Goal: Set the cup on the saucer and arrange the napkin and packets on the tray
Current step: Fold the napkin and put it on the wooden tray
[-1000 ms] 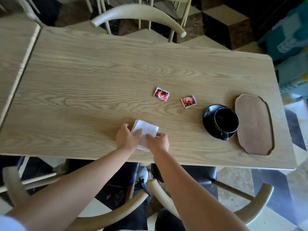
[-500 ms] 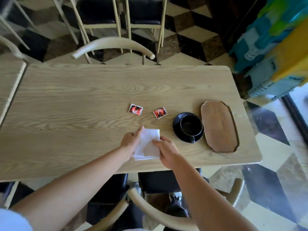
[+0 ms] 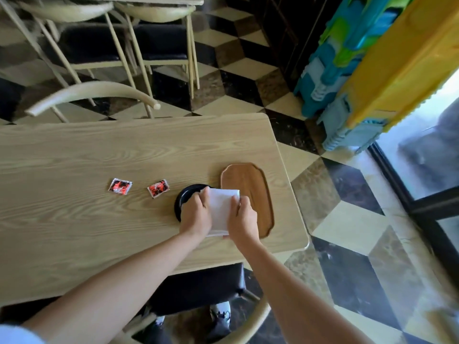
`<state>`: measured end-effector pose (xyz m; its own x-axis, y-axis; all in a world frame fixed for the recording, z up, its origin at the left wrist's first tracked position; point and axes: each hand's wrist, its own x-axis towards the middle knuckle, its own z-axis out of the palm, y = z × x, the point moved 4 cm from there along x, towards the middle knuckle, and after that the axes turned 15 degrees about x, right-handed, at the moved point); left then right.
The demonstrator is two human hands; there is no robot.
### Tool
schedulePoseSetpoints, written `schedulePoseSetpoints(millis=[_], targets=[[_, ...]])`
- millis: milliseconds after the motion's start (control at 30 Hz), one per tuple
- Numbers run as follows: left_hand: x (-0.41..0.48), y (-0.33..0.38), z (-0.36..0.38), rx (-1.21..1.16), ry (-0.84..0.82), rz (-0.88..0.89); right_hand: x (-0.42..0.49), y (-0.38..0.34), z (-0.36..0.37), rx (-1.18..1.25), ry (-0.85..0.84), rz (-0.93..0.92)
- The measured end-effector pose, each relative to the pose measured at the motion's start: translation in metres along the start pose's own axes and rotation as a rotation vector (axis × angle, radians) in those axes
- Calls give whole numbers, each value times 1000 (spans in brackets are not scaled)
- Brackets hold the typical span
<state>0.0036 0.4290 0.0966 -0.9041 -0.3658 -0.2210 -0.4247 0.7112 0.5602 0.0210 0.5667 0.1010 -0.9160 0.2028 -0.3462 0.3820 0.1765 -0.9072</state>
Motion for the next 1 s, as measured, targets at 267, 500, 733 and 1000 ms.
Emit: schedulePoseSetpoints(millis=[267, 500, 733, 1000], targets=[[3, 38, 30, -39, -22, -60, 34, 0, -40, 11, -41, 5], [33, 63, 57, -27, -26, -133, 83, 2, -53, 29, -46, 49], [81, 72, 100, -120, -102, -194, 152, 20, -60, 37, -68, 165], [120, 51, 156, -171, -255, -282, 205, 68, -52, -22, -136, 211]])
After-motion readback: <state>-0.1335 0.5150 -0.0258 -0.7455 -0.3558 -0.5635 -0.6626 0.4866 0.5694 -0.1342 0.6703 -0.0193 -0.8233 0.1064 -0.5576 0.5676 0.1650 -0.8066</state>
